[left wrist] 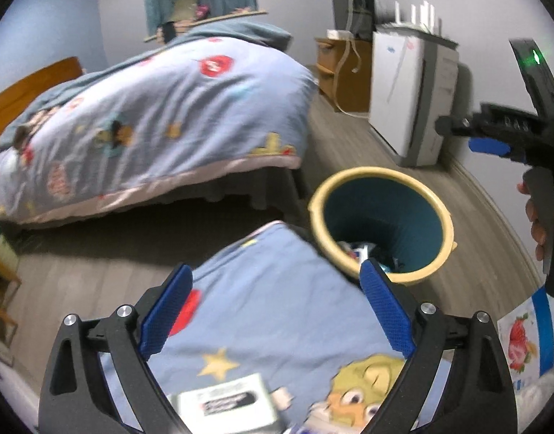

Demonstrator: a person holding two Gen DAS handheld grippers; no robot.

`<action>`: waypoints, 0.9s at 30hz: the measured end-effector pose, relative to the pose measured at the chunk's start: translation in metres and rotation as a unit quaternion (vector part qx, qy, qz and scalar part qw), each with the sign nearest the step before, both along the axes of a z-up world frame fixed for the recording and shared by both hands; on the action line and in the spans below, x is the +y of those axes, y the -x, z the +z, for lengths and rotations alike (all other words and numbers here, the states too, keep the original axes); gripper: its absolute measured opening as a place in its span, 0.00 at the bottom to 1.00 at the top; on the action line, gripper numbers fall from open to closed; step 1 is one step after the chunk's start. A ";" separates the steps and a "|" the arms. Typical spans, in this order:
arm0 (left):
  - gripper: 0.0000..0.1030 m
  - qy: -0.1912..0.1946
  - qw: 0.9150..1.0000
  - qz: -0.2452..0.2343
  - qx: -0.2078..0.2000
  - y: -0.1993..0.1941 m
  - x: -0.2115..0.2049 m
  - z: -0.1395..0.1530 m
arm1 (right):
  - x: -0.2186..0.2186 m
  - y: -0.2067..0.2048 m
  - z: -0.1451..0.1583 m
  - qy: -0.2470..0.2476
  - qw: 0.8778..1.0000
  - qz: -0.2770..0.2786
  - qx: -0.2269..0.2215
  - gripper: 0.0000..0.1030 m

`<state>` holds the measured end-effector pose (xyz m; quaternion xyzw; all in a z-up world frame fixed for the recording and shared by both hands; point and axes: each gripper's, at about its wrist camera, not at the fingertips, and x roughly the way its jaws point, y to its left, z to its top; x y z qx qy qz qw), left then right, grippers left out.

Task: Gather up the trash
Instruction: 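Move both open tools back over the cushion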

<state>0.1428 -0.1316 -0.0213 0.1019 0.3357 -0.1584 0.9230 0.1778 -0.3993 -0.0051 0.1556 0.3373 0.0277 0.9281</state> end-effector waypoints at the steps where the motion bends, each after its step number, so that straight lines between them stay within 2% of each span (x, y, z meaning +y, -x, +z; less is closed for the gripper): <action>1: 0.91 0.002 1.000 0.006 -0.003 0.006 0.009 0.004 | 0.005 0.003 0.004 -0.006 1.000 0.005 -0.004 0.94; 5: 0.92 0.015 0.999 0.028 -0.014 0.034 0.049 0.022 | 0.037 0.027 0.024 -0.028 0.999 0.027 -0.026 0.94; 13: 0.92 0.048 0.995 0.083 -0.017 0.075 0.121 0.025 | 0.097 0.060 0.032 -0.006 0.997 0.066 -0.031 0.94; 20: 0.92 0.031 0.993 0.110 -0.017 0.086 0.161 0.014 | 0.154 0.079 0.002 0.018 0.994 0.110 0.021 0.94; 24: 0.92 0.025 0.992 0.120 -0.012 0.087 0.178 0.009 | 0.176 0.081 -0.023 0.020 0.992 0.109 0.059 0.94; 27: 0.92 0.006 0.993 0.119 -0.004 0.086 0.183 0.001 | 0.188 0.083 -0.048 0.008 0.990 0.104 0.097 0.94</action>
